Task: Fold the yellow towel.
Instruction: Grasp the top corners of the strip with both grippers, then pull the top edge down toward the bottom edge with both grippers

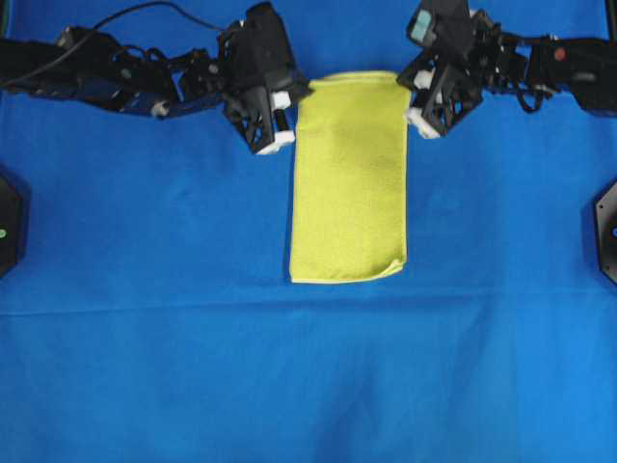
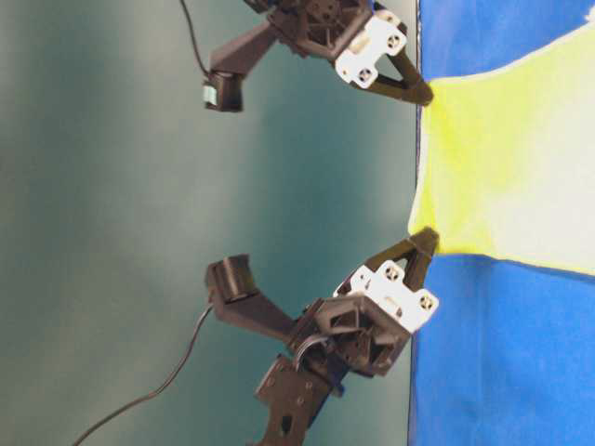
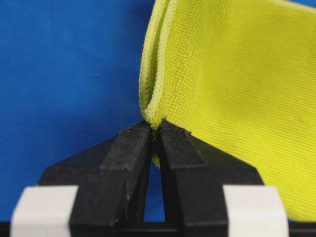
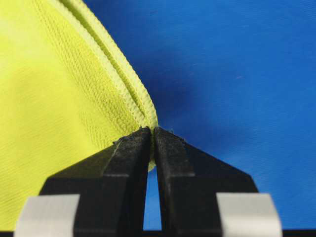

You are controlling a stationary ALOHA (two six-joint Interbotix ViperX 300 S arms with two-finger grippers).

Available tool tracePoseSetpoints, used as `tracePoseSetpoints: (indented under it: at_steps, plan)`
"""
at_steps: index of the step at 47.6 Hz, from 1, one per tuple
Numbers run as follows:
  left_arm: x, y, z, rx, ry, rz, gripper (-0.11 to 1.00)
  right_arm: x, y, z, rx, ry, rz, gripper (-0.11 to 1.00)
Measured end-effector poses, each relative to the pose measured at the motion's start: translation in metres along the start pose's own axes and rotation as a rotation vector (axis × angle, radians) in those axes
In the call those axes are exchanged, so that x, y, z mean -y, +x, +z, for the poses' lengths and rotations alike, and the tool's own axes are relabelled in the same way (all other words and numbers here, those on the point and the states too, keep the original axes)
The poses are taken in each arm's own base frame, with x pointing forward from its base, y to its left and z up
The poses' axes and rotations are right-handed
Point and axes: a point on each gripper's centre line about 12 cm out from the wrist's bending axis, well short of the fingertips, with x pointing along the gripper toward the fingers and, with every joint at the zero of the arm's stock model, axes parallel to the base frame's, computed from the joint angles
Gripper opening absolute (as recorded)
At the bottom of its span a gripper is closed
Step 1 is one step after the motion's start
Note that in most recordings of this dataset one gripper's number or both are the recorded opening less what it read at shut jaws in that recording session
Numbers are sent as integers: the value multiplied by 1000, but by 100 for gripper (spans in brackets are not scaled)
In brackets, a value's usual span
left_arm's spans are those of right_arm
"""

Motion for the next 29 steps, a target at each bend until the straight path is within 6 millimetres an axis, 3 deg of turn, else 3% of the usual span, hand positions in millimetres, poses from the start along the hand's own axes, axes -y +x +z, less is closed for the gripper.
tracePoseSetpoints:
  at_steps: [13, 29]
  plan:
    - [55, -32, 3, 19, 66, -119, 4, -53, -38, -7, 9, -48, 102, 5]
    - [122, -58, -5, -4, 129, -276, 4, -115, -56, -34, -64, -59, 228, 5]
